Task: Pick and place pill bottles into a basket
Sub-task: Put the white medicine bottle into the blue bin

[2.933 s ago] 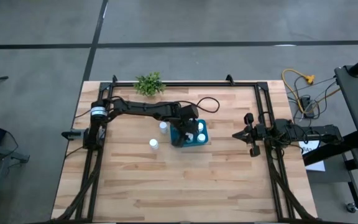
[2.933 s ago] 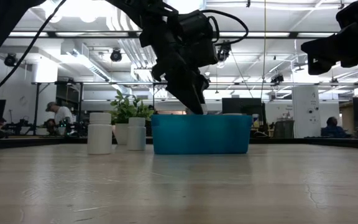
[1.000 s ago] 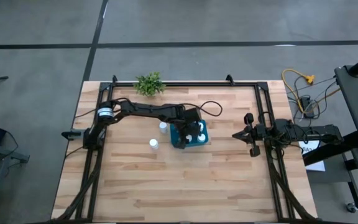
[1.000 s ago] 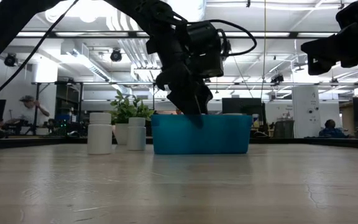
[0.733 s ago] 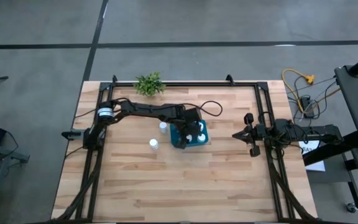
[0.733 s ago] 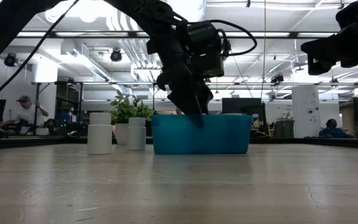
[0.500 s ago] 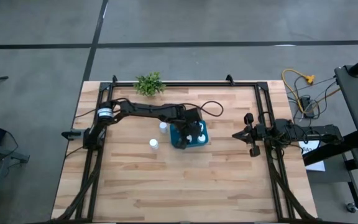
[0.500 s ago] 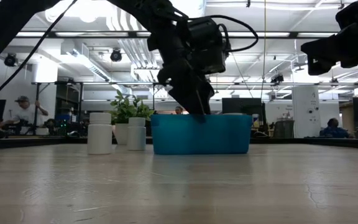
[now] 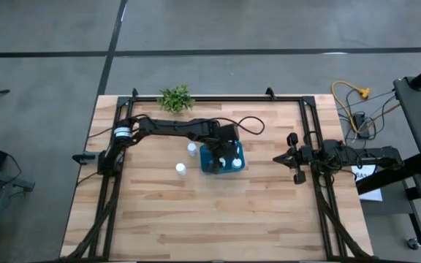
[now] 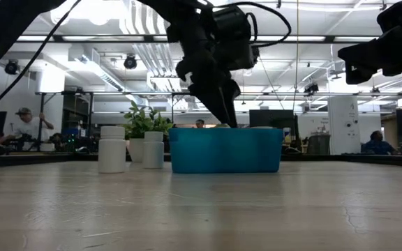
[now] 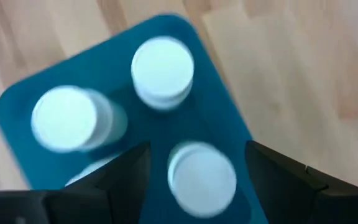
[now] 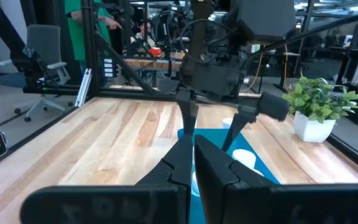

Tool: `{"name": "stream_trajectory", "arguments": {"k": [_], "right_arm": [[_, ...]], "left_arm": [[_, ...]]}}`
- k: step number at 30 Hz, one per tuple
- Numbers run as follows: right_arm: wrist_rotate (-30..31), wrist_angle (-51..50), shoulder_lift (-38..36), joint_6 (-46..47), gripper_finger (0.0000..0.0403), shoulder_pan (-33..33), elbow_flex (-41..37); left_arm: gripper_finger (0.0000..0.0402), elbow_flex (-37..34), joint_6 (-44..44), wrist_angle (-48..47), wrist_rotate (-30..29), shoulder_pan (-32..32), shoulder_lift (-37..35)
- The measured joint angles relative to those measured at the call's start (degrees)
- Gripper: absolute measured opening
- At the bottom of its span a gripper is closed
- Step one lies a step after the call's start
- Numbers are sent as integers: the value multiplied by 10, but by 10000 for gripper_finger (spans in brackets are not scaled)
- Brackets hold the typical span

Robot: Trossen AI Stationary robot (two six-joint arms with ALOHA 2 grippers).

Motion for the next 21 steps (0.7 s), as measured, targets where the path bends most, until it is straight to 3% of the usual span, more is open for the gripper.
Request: {"name": "stream_trajectory", "arguments": {"k": [7, 16, 21], "right_arm": [[0, 0, 0, 0, 9, 0, 0], [0, 0, 3, 3, 9, 0, 0], [0, 0, 4, -5, 9, 0, 0]], "left_arm": [[242, 18, 6, -86, -47, 0, -31], [242, -6, -23, -97, -106, 1, -145], [242, -62, -38, -75, -125, 1, -211]]}}
